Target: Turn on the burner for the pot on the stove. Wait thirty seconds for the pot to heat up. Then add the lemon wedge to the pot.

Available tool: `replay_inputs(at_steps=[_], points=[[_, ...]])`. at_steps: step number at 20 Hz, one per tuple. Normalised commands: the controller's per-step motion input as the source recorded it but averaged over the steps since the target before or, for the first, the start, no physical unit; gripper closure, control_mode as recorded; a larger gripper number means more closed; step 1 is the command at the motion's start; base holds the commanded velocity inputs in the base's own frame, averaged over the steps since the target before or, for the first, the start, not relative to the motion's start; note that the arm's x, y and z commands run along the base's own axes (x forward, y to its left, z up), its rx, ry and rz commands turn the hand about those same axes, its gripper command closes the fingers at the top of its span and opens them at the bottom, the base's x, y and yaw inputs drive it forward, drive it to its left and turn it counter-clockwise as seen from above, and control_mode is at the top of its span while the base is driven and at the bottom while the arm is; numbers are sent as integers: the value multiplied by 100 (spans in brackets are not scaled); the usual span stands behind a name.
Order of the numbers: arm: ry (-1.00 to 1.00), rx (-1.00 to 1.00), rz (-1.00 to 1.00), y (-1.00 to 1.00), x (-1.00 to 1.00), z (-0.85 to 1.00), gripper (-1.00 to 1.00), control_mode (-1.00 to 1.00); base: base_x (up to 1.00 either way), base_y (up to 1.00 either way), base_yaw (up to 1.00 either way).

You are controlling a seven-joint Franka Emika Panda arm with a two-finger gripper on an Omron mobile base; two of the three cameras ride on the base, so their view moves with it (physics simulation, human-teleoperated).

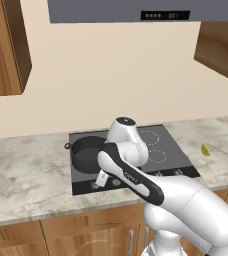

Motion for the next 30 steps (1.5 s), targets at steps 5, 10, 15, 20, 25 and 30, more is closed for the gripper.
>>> replay_inputs(at_steps=[5, 10, 15, 20, 25, 30], points=[[0, 0, 0, 0, 0, 0, 100, -100, 0, 0, 0], [0, 0, 0, 0, 0, 0, 100, -100, 0, 0, 0], [0, 0, 0, 0, 0, 0, 100, -100, 0, 0, 0], [0, 0, 0, 0, 0, 0, 100, -100, 0, 0, 0], [0, 0, 0, 0, 0, 0, 100, -100, 0, 0, 0], [0, 0, 0, 0, 0, 0, 100, -100, 0, 0, 0]])
